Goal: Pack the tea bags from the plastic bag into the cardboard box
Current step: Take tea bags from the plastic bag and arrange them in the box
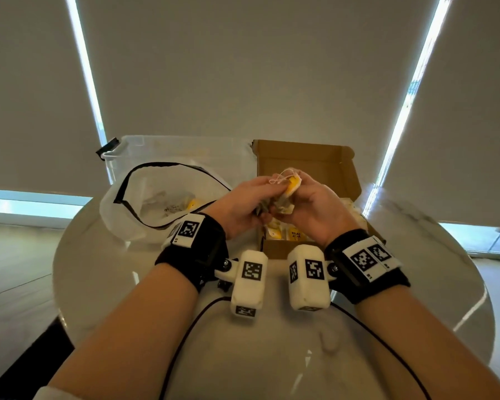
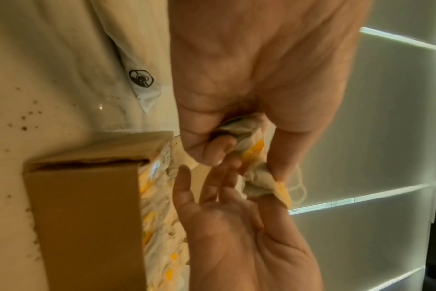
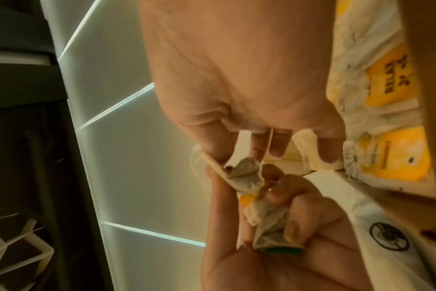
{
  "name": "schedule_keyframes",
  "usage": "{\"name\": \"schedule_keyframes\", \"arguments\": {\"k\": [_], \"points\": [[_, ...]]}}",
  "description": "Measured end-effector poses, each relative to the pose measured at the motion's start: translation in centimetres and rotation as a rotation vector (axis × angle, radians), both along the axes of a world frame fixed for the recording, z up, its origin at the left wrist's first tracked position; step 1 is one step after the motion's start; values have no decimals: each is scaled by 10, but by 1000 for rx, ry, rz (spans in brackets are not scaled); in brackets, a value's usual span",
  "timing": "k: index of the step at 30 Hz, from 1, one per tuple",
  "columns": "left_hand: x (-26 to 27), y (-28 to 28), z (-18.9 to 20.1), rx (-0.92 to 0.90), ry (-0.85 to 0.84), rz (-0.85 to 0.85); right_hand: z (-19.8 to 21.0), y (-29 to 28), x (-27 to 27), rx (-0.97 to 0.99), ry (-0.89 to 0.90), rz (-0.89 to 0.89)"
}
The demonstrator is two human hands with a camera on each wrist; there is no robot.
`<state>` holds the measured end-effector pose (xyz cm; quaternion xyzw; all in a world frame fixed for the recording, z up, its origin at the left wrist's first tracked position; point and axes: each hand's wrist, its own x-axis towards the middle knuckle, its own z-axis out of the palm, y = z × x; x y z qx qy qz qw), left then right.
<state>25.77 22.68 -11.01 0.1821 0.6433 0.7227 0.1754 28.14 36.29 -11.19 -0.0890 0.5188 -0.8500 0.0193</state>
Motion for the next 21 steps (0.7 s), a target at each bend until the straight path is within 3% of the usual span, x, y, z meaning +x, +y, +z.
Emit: {"name": "schedule_keyframes", "arguments": {"k": [4,8,12,16,21], "points": [[-5,-4,1,120,-16,180,3,2,2,95,-15,-36],[-6,-4,-1,57,38,230,0,1,-4,348,-17,-216],[-10,-3,-7,-175,76,288,2,9,-16,490,7,-519],[-15,-2,-19,-657,239,252,2,17,-25,682,-101,-544],[-22,0,-27,-664,226,222,-7,6,-45,911,-160,-454]]}}
